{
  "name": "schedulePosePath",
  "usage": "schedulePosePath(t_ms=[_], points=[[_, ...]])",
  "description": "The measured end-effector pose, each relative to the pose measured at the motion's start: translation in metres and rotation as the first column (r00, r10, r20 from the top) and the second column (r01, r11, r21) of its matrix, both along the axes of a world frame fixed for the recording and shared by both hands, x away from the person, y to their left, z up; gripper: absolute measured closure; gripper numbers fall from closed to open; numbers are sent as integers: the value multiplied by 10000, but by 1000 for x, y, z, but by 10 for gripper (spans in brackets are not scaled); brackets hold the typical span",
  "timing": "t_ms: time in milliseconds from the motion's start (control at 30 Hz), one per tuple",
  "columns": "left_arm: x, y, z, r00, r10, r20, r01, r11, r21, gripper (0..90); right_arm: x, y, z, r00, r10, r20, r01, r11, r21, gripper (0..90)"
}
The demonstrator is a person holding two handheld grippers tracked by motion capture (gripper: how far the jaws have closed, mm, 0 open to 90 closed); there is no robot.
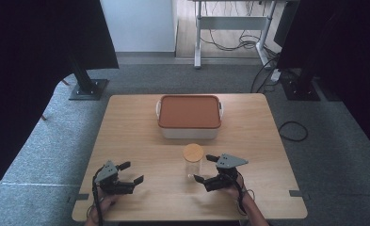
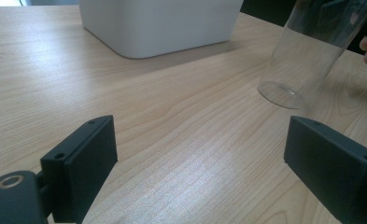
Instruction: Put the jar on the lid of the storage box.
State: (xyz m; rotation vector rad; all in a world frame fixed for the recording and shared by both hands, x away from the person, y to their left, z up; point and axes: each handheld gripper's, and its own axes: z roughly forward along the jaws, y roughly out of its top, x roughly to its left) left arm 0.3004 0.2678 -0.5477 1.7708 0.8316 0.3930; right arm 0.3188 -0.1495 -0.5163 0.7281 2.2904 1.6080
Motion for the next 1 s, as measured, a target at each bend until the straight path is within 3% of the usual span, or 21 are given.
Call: schedulePosePath(t_ms=[1000], points=[[0, 0, 0, 10000, -30, 28, 30, 10000, -1, 93, 12, 16, 2, 9999, 114, -14, -114, 9999, 13, 55]])
